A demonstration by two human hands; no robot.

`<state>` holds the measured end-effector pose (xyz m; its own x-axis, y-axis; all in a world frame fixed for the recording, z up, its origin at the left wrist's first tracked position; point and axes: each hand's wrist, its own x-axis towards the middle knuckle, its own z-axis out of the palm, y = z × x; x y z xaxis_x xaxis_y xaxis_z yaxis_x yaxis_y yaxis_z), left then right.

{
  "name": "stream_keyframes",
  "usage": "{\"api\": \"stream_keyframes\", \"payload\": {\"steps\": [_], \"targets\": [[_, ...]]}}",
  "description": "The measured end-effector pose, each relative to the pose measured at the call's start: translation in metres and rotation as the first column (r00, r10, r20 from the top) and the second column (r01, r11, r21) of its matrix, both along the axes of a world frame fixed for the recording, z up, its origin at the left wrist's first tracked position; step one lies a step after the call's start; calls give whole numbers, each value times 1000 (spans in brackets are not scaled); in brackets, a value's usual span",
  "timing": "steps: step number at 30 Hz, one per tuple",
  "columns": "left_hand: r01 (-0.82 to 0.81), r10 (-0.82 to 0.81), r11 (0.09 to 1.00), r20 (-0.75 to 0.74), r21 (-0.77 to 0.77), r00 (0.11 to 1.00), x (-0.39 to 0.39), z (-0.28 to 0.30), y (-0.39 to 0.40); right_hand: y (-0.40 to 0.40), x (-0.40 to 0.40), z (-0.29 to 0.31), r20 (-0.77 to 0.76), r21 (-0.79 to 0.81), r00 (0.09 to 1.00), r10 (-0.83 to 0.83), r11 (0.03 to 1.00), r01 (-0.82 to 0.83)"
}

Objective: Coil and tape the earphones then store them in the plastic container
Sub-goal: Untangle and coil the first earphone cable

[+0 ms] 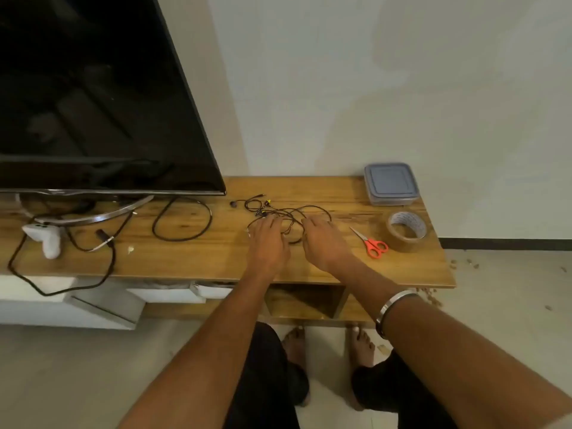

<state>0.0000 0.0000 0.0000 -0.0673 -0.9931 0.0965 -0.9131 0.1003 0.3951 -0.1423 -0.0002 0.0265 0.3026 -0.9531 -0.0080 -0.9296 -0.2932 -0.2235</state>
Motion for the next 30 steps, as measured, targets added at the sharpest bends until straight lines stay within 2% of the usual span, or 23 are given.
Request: {"api": "stream_keyframes", "payload": {"steps": [5,12,19,23,26,30], "targets": [[-34,35,999,-62,16,997,11,-30,0,-8,18,-32,10,13,1000,14,1000,-14],[-86,79,996,-172,-38,982,37,-64,-11,-38,44,-58,54,-36,998,26,999,-24],[-104,81,991,-254,-81,964,35,-67,-13,-55,59,-72,72,-32,994,-87,996,89],[-127,93,987,-308,-93,947,30,-63,-12,-58,58,-74,110,-34,991,-76,996,81],[-201,142,974,-417,-101,898,23,-59,-6,-57,53,-71,185,-36,980,-76,996,84],[-323,227,944,-573,-70,787,5,-55,11,-56,43,-69,348,-9,926,-146,987,159]]}}
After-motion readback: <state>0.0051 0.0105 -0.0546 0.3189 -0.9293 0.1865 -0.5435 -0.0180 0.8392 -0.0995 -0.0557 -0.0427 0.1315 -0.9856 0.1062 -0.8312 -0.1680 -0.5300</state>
